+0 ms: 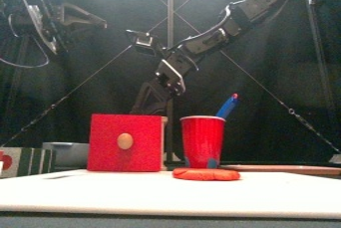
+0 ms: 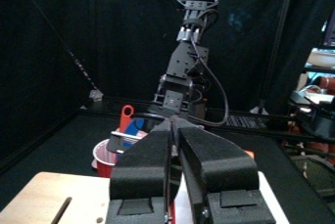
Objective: Get the cutter from the drawer then cut the dough then place the extra dough in the bowl
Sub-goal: Place the cutter on the board
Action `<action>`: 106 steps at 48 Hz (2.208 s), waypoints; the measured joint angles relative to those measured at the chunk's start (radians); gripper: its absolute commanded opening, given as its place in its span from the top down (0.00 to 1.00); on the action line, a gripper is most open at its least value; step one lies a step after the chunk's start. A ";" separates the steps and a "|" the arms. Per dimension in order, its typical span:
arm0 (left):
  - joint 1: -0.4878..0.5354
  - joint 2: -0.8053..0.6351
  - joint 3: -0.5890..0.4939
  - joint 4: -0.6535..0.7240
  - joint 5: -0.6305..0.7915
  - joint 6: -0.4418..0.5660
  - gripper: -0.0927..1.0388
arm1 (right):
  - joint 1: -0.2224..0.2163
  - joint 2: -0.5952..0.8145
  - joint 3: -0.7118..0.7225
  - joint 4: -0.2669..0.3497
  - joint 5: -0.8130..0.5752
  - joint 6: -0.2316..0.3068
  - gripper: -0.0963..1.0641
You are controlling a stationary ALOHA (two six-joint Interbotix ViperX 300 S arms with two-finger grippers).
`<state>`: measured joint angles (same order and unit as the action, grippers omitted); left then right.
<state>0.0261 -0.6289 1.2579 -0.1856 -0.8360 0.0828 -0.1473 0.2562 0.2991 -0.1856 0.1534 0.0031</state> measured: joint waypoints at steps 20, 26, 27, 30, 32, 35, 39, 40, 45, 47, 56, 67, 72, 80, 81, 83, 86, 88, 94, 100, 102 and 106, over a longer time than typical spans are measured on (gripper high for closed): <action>0.003 0.000 0.012 -0.028 0.000 -0.002 0.47 | -0.002 0.018 -0.002 0.008 0.023 0.000 0.30; 0.003 0.000 0.015 -0.046 0.000 -0.002 0.47 | -0.002 0.025 -0.008 0.009 0.023 -0.002 0.31; 0.003 0.000 0.015 -0.048 0.000 -0.002 0.47 | -0.002 0.026 -0.008 0.008 0.023 -0.002 0.31; 0.003 0.000 0.015 -0.049 0.000 -0.002 0.47 | -0.002 0.028 -0.011 0.006 0.023 -0.003 0.34; 0.003 0.000 0.015 -0.049 0.000 -0.002 0.47 | -0.002 0.028 -0.011 0.002 0.025 -0.005 0.36; 0.003 0.000 0.017 -0.049 0.000 -0.002 0.47 | -0.002 0.031 -0.011 0.003 0.026 -0.006 0.40; 0.003 -0.002 0.018 -0.049 0.000 -0.002 0.47 | -0.002 0.031 -0.011 0.002 0.026 -0.011 0.46; 0.003 -0.002 0.018 -0.049 0.000 0.000 0.47 | -0.003 0.031 -0.011 0.002 0.026 -0.008 0.47; 0.003 0.000 0.021 -0.049 0.000 -0.002 0.47 | -0.003 0.031 -0.014 0.000 0.026 -0.015 0.52; 0.003 0.000 0.025 -0.049 0.000 -0.002 0.47 | -0.003 0.031 -0.017 0.000 0.026 -0.015 0.53; 0.011 -0.002 0.029 -0.061 0.000 -0.002 0.47 | 0.011 0.000 -0.025 -0.040 0.026 -0.011 0.53; 0.014 0.000 0.031 -0.067 0.000 -0.002 0.47 | 0.038 -0.121 -0.023 -0.100 0.025 0.000 0.53; 0.021 0.000 0.031 -0.067 0.000 -0.002 0.47 | 0.041 -0.178 -0.005 -0.112 0.025 0.000 0.53; 0.029 -0.002 0.031 -0.067 0.000 -0.002 0.47 | 0.043 -0.288 0.077 -0.121 0.026 0.003 0.53; 0.031 0.000 0.031 -0.067 0.000 -0.002 0.47 | 0.044 -0.304 0.091 -0.121 0.026 0.003 0.53; 0.035 0.000 0.031 -0.067 0.000 -0.002 0.47 | 0.046 -0.336 0.120 -0.121 0.025 0.003 0.53; 0.043 -0.002 0.031 -0.067 0.000 -0.002 0.47 | 0.058 -0.387 0.181 -0.121 0.020 0.005 0.53; 0.048 0.000 0.031 -0.067 0.000 -0.002 0.47 | 0.071 -0.420 0.235 -0.121 0.018 0.005 0.53; 0.063 0.000 0.031 -0.069 0.000 0.000 0.47 | 0.118 -0.520 0.400 -0.127 0.015 0.000 0.54; 0.071 0.008 0.014 -0.067 0.006 0.003 0.47 | 0.172 -0.627 0.548 -0.133 0.006 0.005 0.54; 0.072 0.014 0.005 -0.069 0.011 0.003 0.47 | 0.183 -0.652 0.581 -0.135 0.003 0.003 0.54; 0.077 0.031 -0.017 -0.067 0.015 0.005 0.47 | 0.190 -0.687 0.643 -0.140 -0.015 0.005 0.54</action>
<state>0.1028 -0.5983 1.2410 -0.2531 -0.8207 0.0874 0.0430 -0.4310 0.9419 -0.3252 0.1381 0.0077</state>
